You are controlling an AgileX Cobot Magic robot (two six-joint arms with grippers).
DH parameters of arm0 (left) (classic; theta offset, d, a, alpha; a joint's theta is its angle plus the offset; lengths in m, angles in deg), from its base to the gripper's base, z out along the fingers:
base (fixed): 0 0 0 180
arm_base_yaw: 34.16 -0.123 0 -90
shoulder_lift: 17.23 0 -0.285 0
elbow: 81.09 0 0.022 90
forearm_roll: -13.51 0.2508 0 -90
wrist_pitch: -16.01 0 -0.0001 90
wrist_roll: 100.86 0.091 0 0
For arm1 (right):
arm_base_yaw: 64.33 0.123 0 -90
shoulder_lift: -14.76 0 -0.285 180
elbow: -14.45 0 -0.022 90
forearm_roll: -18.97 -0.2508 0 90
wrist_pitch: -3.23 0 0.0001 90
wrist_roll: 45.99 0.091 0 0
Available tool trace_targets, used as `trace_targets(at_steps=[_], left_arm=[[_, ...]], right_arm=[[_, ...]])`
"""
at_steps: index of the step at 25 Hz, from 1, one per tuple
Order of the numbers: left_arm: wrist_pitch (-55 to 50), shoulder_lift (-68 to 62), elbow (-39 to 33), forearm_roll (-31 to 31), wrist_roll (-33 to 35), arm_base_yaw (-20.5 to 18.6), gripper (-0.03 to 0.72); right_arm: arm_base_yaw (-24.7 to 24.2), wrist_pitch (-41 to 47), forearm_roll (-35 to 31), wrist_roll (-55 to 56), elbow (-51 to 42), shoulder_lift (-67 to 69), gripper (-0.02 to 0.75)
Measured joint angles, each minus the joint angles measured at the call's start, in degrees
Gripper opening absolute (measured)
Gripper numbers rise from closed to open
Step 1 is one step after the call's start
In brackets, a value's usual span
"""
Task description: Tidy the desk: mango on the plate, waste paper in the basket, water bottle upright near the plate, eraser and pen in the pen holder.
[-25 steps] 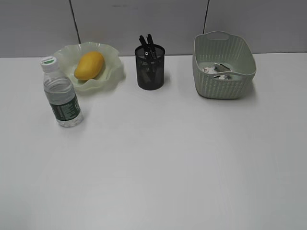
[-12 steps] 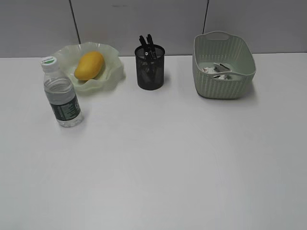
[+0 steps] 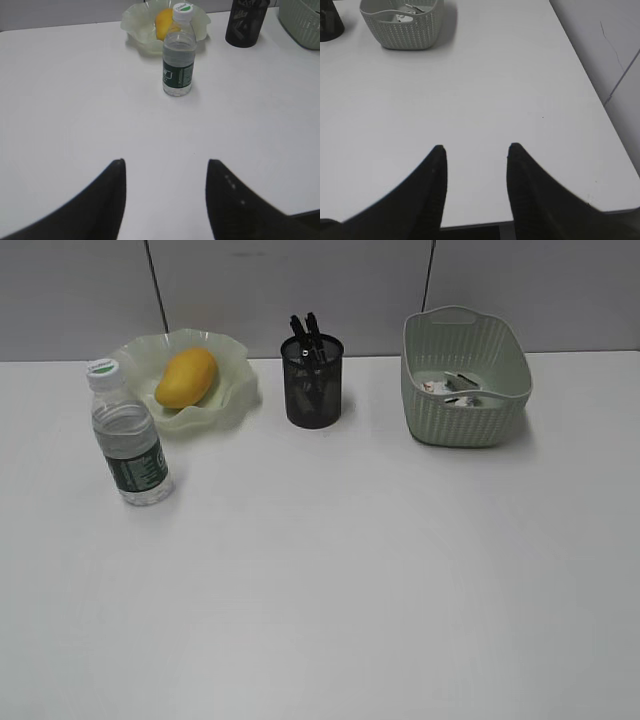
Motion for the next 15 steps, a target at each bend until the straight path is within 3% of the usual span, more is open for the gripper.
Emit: trace_targets(at_steps=[15], left_arm=[[0.0,0.0,-0.1,0.0,-0.2,0.0,0.326]], right_arm=[[0.0,0.0,-0.2,0.0,0.0,0.0,0.328]])
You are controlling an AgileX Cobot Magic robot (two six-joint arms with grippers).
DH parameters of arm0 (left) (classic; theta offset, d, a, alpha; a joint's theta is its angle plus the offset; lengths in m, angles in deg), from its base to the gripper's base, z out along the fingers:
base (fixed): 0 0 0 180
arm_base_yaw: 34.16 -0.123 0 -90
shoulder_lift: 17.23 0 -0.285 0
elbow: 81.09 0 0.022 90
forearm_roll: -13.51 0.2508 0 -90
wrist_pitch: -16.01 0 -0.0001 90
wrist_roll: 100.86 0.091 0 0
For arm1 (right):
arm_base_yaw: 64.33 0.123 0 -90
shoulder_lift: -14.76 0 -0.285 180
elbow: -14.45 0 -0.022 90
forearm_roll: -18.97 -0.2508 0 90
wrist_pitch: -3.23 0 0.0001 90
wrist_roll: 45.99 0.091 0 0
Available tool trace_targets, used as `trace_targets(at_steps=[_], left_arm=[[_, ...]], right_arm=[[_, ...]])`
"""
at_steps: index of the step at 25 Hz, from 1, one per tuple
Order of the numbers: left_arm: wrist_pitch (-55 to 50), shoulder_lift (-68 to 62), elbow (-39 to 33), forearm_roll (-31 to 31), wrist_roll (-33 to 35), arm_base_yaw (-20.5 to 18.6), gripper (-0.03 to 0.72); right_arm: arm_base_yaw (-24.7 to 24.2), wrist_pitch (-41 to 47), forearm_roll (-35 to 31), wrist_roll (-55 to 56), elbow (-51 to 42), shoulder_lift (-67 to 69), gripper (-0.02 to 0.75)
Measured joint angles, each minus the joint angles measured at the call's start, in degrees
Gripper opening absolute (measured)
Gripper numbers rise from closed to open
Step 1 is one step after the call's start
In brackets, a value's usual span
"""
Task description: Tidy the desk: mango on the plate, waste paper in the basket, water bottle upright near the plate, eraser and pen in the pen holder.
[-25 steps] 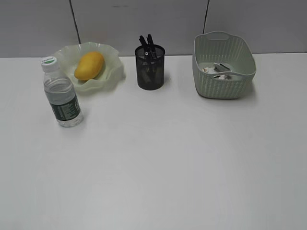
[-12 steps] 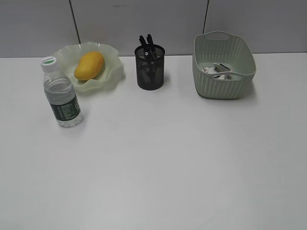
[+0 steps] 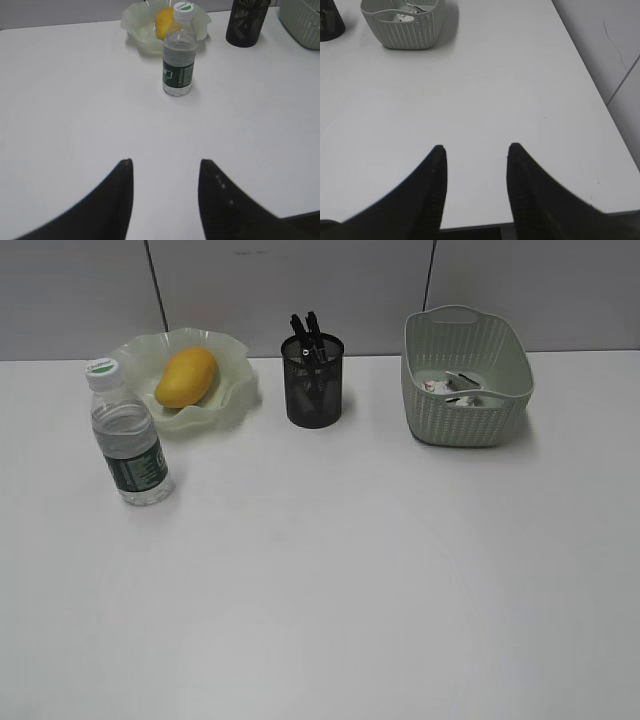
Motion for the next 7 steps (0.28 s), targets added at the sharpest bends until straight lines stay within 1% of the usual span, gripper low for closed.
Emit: trace_targets(at_steps=[3,7], left_arm=[[0.0,0.0,0.0,0.0,0.0,-0.3,0.302],[0.0,0.0,0.0,-0.1,0.0,-2.5,0.278]], right_arm=[[0.0,0.0,0.0,0.0,0.0,0.0,0.328],[0.0,0.0,-0.1,0.0,0.0,0.0,0.328]])
